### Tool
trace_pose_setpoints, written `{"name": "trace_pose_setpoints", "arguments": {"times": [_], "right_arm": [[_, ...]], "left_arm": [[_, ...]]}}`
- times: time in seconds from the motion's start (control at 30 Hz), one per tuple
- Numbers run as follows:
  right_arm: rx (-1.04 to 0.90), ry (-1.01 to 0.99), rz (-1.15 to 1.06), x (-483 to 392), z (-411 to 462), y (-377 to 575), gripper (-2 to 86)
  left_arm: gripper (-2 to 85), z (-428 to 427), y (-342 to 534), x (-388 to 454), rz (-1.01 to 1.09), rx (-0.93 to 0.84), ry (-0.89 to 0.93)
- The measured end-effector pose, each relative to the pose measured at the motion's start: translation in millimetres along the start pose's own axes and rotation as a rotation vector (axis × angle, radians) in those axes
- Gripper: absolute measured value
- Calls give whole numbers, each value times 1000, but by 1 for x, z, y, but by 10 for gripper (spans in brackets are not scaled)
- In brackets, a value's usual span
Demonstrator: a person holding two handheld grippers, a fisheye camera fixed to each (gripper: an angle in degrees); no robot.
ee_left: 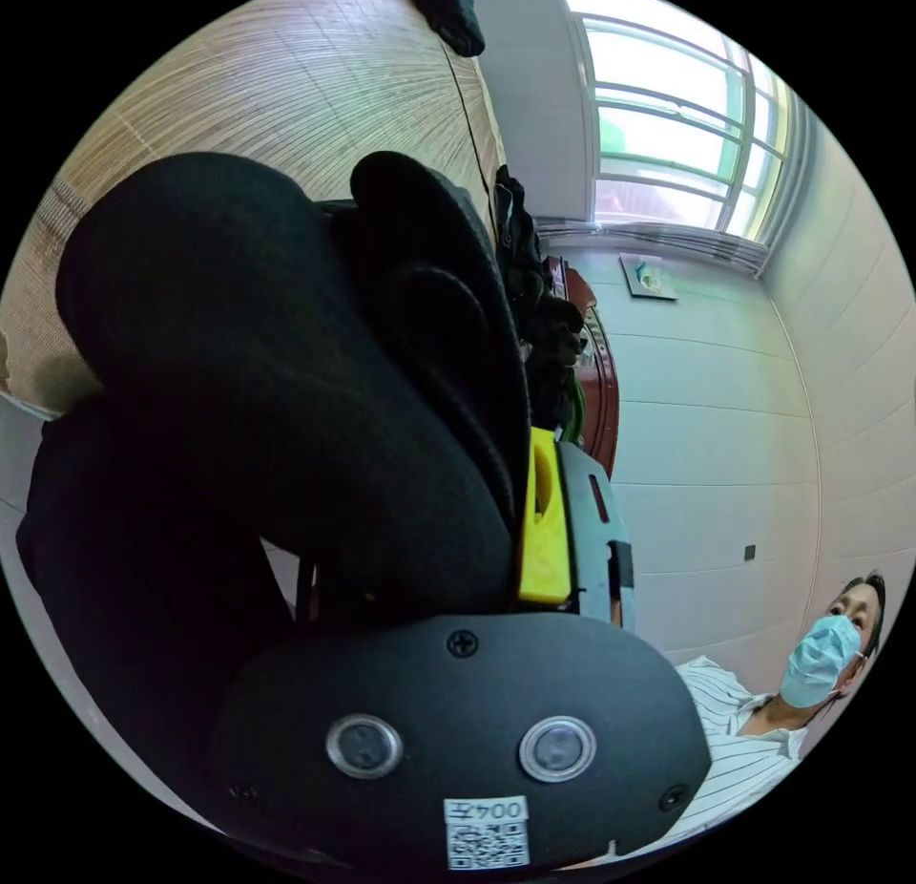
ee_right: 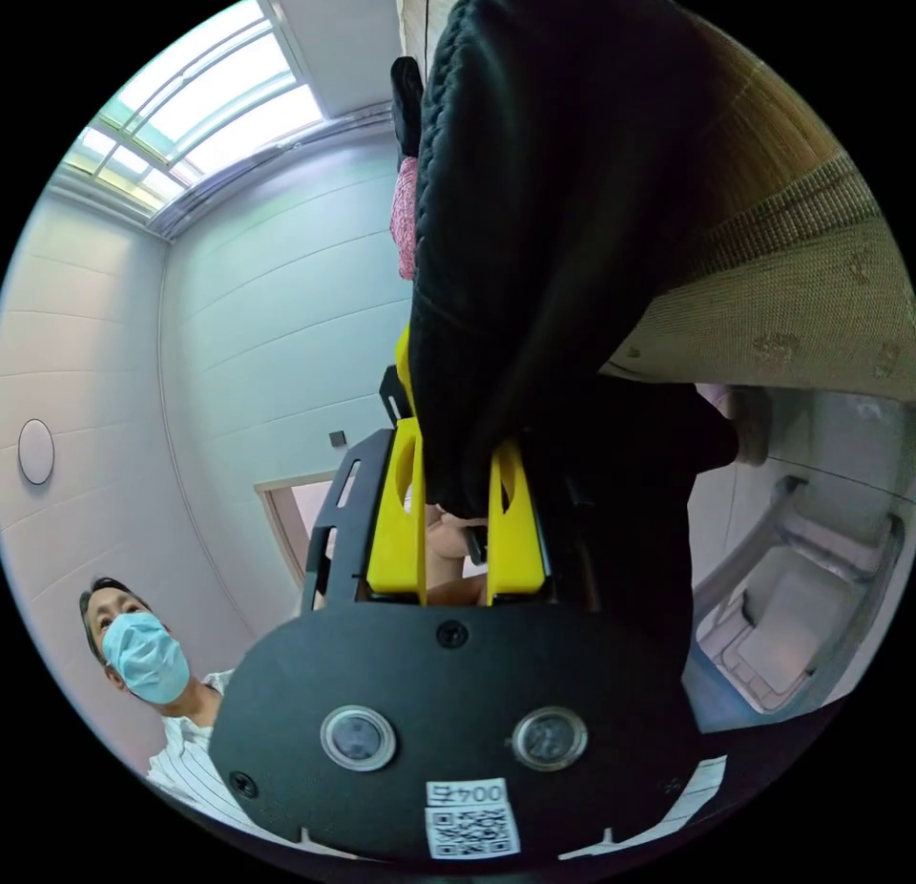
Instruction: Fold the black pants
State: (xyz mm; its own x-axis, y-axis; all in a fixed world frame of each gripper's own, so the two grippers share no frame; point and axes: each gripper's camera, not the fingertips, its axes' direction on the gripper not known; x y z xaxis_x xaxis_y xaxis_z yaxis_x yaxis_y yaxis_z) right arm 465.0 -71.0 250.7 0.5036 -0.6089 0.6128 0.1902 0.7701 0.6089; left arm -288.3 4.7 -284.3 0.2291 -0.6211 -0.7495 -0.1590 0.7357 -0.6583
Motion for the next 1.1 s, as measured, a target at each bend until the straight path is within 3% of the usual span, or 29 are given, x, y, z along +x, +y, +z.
{"name": "trace_pose_setpoints", "arguments": {"times": [0.23,0.4,0.5,0.57,0.77,1.1], "right_arm": [[-44,-18,-76,6,-24,16,51],[210,-27,-281,-21,-81,26,-2],[320,119,-388,-44,-94,7,-6],[323,323,-449,-62,-82,-24,-7],[266,534,-484,-63,-20,-125,-8],[149,535,-516,-32,57,-229,-7]], "left_arm": [[153,2,-11,-20,7,45,79],[146,-23,-25,17,111,93,78],[145,-50,-38,43,158,124,50],[145,-80,-47,58,181,160,51],[145,-162,-67,56,192,286,70],[145,-249,-126,25,238,421,35]]}}
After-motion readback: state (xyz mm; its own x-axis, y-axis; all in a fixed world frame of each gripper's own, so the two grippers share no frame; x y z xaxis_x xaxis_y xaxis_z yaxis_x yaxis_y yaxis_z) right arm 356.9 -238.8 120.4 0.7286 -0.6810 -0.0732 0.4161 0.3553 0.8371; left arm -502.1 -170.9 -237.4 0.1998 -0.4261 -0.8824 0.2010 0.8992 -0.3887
